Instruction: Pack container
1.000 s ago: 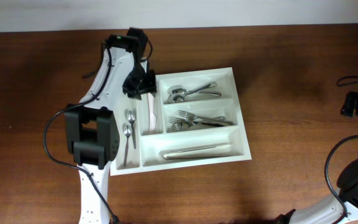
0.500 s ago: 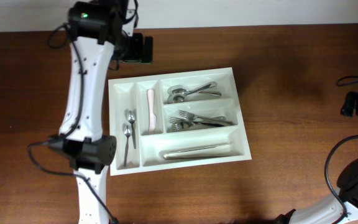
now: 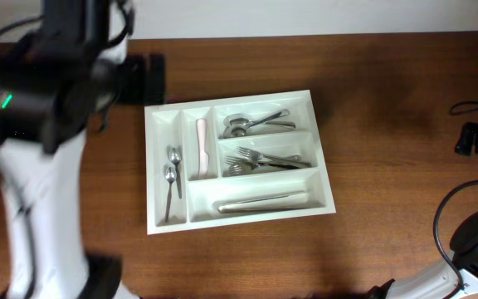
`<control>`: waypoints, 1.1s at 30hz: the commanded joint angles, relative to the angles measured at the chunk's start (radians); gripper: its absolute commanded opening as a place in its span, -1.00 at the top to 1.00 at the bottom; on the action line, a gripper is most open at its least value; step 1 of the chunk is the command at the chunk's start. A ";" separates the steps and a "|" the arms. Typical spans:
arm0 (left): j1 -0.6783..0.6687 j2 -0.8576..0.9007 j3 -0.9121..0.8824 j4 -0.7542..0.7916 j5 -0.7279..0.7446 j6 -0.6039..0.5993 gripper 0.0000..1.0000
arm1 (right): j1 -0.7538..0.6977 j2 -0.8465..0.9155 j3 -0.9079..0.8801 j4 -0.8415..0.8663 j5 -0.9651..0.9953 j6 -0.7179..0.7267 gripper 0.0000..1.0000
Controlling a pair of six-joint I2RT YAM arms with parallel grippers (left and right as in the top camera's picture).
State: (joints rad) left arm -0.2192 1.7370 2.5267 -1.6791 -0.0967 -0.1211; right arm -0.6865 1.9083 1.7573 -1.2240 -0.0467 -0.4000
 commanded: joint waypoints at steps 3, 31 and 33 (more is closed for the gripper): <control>0.004 -0.332 -0.452 0.016 -0.043 -0.126 -0.98 | -0.001 -0.002 -0.003 0.003 -0.005 0.001 -0.97; -0.034 -1.169 -1.377 0.341 0.048 -0.204 -0.98 | -0.001 -0.002 -0.003 0.003 -0.005 0.001 -0.97; -0.034 -1.169 -1.377 0.341 0.047 -0.203 -0.99 | -0.001 -0.002 -0.003 0.003 -0.005 0.001 -0.97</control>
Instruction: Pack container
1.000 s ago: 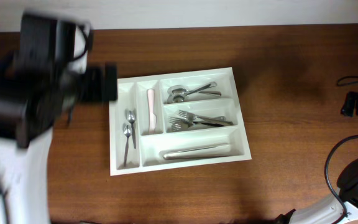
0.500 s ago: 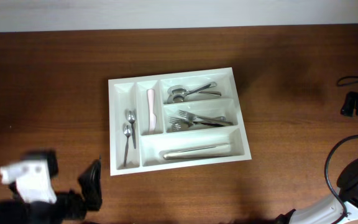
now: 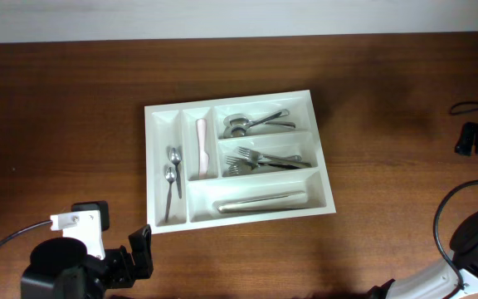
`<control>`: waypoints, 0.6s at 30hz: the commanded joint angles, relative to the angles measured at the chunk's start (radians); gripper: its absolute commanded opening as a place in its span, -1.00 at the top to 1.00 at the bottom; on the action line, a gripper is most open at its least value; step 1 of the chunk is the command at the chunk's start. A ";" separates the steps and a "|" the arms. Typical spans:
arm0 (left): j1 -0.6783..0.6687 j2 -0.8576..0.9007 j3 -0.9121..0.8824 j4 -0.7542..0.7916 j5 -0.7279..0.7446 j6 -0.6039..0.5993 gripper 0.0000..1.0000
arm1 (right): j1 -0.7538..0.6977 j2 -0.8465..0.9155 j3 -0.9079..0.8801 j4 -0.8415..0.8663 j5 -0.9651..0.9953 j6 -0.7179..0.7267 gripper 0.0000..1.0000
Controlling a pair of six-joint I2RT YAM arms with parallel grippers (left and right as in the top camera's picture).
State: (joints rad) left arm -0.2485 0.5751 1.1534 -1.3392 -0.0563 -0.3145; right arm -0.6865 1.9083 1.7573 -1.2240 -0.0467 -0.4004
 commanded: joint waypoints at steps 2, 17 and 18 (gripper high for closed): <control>-0.004 -0.007 -0.005 0.003 -0.001 0.005 -0.98 | -0.001 -0.002 -0.003 0.002 -0.005 0.001 -0.96; 0.030 -0.100 -0.354 0.621 0.127 0.490 -0.98 | -0.001 -0.002 -0.003 0.003 -0.005 0.001 -0.97; 0.038 -0.126 -0.393 0.665 0.149 0.500 -0.99 | -0.001 -0.002 -0.003 0.003 -0.005 0.001 -0.97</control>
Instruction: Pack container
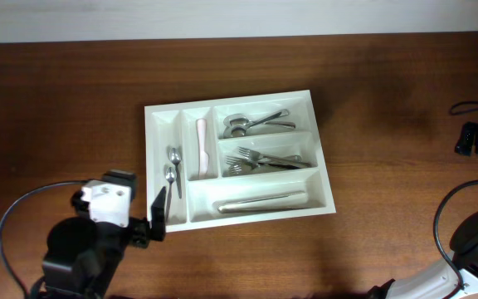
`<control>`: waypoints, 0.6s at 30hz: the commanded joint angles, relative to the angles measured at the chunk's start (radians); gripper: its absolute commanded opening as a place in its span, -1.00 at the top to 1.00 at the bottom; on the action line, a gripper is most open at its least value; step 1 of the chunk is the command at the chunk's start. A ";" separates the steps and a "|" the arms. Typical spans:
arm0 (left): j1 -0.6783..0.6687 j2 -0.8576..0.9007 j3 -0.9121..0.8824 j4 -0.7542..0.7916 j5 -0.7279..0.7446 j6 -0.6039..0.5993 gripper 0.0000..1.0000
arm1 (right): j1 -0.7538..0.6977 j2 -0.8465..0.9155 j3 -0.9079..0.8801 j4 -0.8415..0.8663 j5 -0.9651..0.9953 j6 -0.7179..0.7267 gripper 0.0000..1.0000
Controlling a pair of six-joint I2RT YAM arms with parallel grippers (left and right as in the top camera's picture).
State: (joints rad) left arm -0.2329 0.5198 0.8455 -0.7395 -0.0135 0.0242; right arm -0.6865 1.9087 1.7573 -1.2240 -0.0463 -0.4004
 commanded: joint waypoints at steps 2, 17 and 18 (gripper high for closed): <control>0.043 -0.131 -0.163 0.129 0.124 0.161 -0.98 | -0.001 -0.003 -0.003 0.003 -0.005 0.001 -0.97; 0.234 -0.491 -0.510 0.422 0.203 0.259 -0.98 | -0.001 -0.003 -0.003 0.003 -0.006 0.001 -0.97; 0.234 -0.510 -0.536 0.462 0.206 0.258 -0.98 | -0.001 -0.003 -0.003 0.003 -0.006 0.001 -0.97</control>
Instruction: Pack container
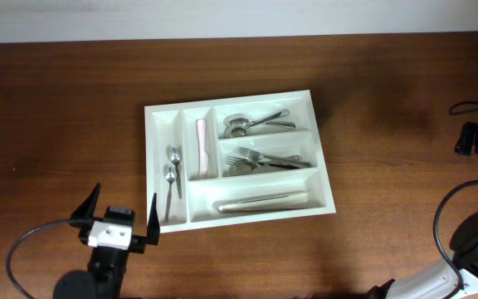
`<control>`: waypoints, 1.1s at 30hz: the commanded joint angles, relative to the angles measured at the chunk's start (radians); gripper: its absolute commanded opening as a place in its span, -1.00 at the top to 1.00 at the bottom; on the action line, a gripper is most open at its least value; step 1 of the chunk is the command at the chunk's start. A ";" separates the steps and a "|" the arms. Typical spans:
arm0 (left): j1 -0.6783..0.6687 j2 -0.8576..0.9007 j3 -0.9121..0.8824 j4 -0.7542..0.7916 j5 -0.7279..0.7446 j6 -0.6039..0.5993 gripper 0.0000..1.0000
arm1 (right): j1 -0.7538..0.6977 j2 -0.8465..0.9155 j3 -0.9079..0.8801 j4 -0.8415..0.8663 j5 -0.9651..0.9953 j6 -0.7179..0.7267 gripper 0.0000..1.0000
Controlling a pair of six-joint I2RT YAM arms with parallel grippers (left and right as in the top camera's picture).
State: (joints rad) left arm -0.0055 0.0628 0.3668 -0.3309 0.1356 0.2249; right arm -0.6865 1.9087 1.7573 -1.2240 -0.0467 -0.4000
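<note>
A white cutlery tray [325, 178] lies in the middle of the table. It holds two small spoons [173, 170] in the left slot and a pale-handled piece [201, 148] beside them. Larger spoons [251, 124], forks [264, 159] and knives [260, 200] fill the right slots. My left gripper [121, 213] is at the front left, just off the tray's near-left corner. It is open wide with nothing between its fingers. One fingertip [153, 208] is close to the tray wall. The right gripper is out of view.
Part of the right arm [475, 237] and its cable sit at the right edge, with a black device [475, 138] above it. The brown wooden table [388, 83] surrounds the tray on all sides.
The left gripper stood against the tray's near-left corner, with one finger showing. It is now slightly nearer the front edge, and both fingers show, spread wide. The cutlery has not moved.
The left arm first loomed large over the table's left side. Then it was low at the front left corner, then against the tray's near-left corner. It now stands open just off that corner. The tray and its contents stayed the same throughout.
</note>
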 commanded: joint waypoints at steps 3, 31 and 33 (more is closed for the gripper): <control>0.007 -0.057 -0.128 0.185 0.060 0.057 -0.99 | -0.001 -0.003 -0.003 0.003 -0.005 0.001 -0.97; 0.023 -0.058 -0.359 0.262 -0.023 0.061 -0.98 | -0.001 -0.003 -0.003 0.003 -0.005 0.001 -0.97; 0.023 -0.058 -0.359 0.260 -0.040 0.061 -0.98 | -0.001 -0.003 -0.003 0.003 -0.005 0.001 -0.97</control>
State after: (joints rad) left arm 0.0101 0.0128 0.0147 -0.0654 0.1383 0.2703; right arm -0.6865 1.9087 1.7573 -1.2240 -0.0467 -0.4000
